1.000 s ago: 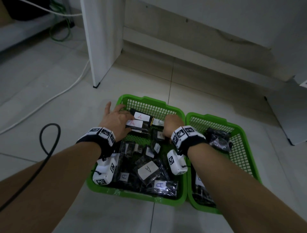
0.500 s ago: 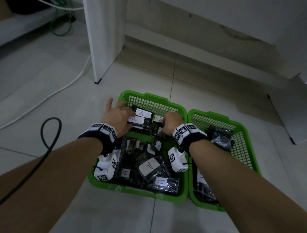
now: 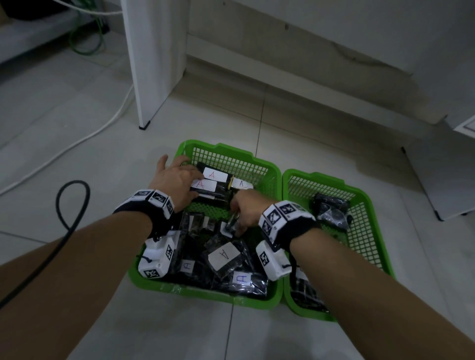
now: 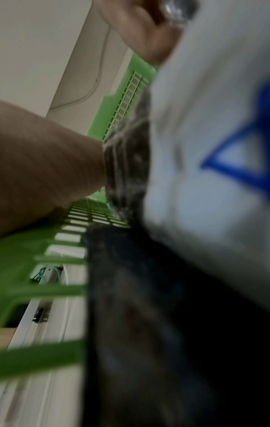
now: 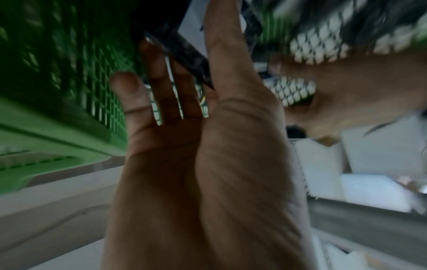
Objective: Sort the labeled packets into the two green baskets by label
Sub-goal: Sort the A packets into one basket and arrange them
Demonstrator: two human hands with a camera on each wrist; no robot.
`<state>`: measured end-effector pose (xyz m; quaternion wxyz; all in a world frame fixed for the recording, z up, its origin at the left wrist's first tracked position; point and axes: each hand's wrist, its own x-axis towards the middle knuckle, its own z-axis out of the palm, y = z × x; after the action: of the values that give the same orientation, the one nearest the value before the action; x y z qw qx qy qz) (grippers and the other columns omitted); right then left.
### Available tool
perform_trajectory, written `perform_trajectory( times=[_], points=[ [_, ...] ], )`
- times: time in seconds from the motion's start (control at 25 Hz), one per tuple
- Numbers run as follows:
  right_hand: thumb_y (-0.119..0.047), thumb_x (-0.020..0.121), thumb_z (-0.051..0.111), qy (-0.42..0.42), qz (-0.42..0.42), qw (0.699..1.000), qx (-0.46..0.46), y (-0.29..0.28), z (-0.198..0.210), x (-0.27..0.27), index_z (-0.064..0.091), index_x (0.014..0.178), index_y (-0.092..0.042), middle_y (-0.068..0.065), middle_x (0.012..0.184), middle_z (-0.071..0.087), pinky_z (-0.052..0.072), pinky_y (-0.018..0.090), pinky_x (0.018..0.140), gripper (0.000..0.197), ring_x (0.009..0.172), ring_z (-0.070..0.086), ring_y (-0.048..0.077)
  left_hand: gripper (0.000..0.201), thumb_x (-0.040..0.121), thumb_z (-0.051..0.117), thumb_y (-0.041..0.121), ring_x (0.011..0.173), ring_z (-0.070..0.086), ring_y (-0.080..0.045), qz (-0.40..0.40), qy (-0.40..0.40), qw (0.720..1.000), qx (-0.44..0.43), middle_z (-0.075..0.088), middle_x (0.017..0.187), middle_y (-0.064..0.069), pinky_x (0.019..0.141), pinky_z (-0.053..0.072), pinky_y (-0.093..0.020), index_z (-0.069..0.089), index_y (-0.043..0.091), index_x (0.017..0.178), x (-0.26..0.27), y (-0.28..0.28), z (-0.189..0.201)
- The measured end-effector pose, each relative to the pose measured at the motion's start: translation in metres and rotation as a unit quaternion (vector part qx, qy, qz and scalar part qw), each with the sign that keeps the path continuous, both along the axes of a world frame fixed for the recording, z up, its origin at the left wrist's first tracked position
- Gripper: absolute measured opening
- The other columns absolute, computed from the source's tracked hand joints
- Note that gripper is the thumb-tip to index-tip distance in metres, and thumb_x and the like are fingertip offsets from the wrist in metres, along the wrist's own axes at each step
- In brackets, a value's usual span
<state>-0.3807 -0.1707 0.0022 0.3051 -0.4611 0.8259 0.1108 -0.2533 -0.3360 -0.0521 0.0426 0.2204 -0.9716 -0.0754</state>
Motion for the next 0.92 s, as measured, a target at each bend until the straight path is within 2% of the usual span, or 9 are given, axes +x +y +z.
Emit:
perform_trajectory(
  times=[0.16,0.24,0.32,0.4,0.48,0.56,0.64,0.76,0.92],
  points=[
    [-0.008,0.079,0.083,-0.097,-0.193,0.971,-0.101,0.007,0.030,-0.031,0.069,0.101,-0.006,0.007,0.088,0.069,0.053,0.023,0.048,0.026,0.062,0.072,0.017,0.047,0.086,0.065,0.045,0.144,0.022,-0.016,0.000,0.000,1.000,0.000,0.053,0.138,0.015,0.118,0.009,-0.056,0.057,0.036,0.131,0.001,-0.001,-0.001],
    [0.002,0.084,0.075,-0.079,-0.259,0.946,-0.176,0.009,0.045,-0.051,0.065,0.104,-0.006,0.007,0.091,0.064,0.059,0.025,0.052,0.024,0.060,0.074,0.020,0.046,0.085,0.064,0.045,0.144,0.022,-0.015,0.001,0.002,1.000,0.001,0.053,0.138,0.015,0.118,0.009,-0.056,0.056,0.036,0.130,-0.001,-0.001,-0.001],
    [0.001,0.088,0.065,-0.043,-0.296,0.930,-0.214,0.006,0.049,-0.063,0.064,0.101,-0.004,0.011,0.094,0.063,0.064,0.037,0.062,0.014,0.064,0.075,0.026,0.047,0.085,0.065,0.045,0.144,0.022,-0.014,0.004,0.001,1.000,0.003,0.053,0.138,0.016,0.118,0.009,-0.056,0.057,0.036,0.130,-0.001,-0.001,-0.001],
    [-0.009,0.093,0.059,-0.023,-0.303,0.927,-0.219,0.000,0.044,-0.063,0.064,0.094,-0.001,0.018,0.092,0.067,0.064,0.042,0.065,0.009,0.066,0.076,0.031,0.047,0.085,0.065,0.045,0.144,0.022,-0.014,0.003,0.001,1.000,0.002,0.053,0.138,0.016,0.118,0.009,-0.056,0.057,0.036,0.131,0.000,-0.001,-0.002],
    [-0.017,0.094,0.051,0.001,-0.283,0.936,-0.210,-0.007,0.036,-0.054,0.059,0.082,-0.002,0.021,0.083,0.066,0.058,0.036,0.057,0.021,0.076,0.075,0.035,0.047,0.086,0.065,0.045,0.144,0.022,-0.014,0.002,0.002,1.000,0.000,0.053,0.138,0.016,0.118,0.010,-0.056,0.056,0.037,0.131,0.000,-0.001,-0.002],
    [-0.022,0.097,0.045,0.004,-0.249,0.952,-0.177,-0.015,0.026,-0.042,0.055,0.077,-0.005,0.017,0.076,0.057,0.056,0.037,0.062,0.028,0.084,0.072,0.033,0.046,0.086,0.064,0.045,0.144,0.022,-0.015,0.002,-0.001,1.000,0.002,0.053,0.138,0.016,0.118,0.010,-0.056,0.056,0.037,0.131,0.000,-0.001,0.000],
    [-0.024,0.099,0.042,-0.009,-0.216,0.966,-0.139,-0.020,0.014,-0.032,0.056,0.074,-0.006,0.011,0.076,0.053,0.058,0.039,0.065,0.034,0.078,0.068,0.029,0.046,0.086,0.065,0.045,0.145,0.022,-0.016,0.001,-0.005,1.000,0.001,0.053,0.138,0.014,0.118,0.009,-0.056,0.056,0.036,0.130,0.001,0.000,0.000],
    [-0.017,0.091,0.053,-0.032,-0.222,0.965,-0.137,-0.020,0.004,-0.029,0.050,0.066,-0.007,0.006,0.068,0.053,0.047,0.032,0.055,0.027,0.062,0.057,0.024,0.046,0.085,0.067,0.045,0.143,0.024,-0.016,-0.002,-0.002,1.000,0.000,0.054,0.137,0.013,0.118,0.008,-0.056,0.058,0.035,0.128,0.001,-0.001,0.001],
    [-0.014,0.081,0.066,0.043,-0.325,0.920,-0.215,-0.014,0.011,-0.047,0.054,0.067,-0.009,0.001,0.064,0.057,0.043,0.021,0.043,0.019,0.053,0.057,0.017,0.046,0.083,0.070,0.043,0.139,0.029,-0.015,-0.002,0.004,1.000,-0.003,0.057,0.132,0.011,0.118,0.008,-0.055,0.060,0.034,0.127,0.000,0.000,0.001]
  ],
)
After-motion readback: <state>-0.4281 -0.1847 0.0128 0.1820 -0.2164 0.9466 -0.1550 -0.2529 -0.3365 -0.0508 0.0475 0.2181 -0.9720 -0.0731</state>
